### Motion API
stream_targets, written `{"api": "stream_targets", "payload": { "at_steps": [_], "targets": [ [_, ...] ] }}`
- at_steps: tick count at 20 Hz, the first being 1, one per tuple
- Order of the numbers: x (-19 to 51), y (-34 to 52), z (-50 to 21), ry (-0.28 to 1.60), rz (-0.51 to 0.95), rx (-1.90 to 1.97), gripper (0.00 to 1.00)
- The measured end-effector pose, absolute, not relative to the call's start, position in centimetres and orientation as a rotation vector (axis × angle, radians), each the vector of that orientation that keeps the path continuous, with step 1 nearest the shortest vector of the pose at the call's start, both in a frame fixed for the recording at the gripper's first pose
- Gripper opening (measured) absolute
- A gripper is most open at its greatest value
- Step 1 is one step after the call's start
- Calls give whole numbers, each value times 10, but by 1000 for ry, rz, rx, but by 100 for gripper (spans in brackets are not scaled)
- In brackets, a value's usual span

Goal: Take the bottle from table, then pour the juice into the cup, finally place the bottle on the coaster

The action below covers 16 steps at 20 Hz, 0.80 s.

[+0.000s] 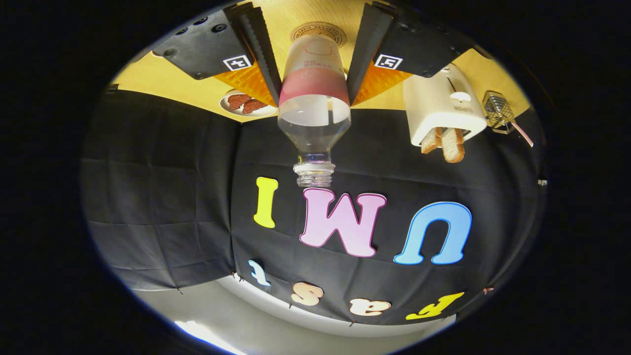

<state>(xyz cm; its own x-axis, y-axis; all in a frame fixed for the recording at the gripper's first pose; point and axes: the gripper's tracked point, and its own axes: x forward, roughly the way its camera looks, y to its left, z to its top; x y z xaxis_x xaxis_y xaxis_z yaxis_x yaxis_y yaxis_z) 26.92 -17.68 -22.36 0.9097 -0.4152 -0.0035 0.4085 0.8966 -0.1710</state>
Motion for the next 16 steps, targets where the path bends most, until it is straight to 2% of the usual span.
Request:
{"api": "stream_targets", "payload": {
  "at_steps": [5, 16],
  "targets": [
    [269, -191, -263, 96, -455, -155, 75],
    [265, -208, -295, 128, -481, -105, 75]
  ]
}}
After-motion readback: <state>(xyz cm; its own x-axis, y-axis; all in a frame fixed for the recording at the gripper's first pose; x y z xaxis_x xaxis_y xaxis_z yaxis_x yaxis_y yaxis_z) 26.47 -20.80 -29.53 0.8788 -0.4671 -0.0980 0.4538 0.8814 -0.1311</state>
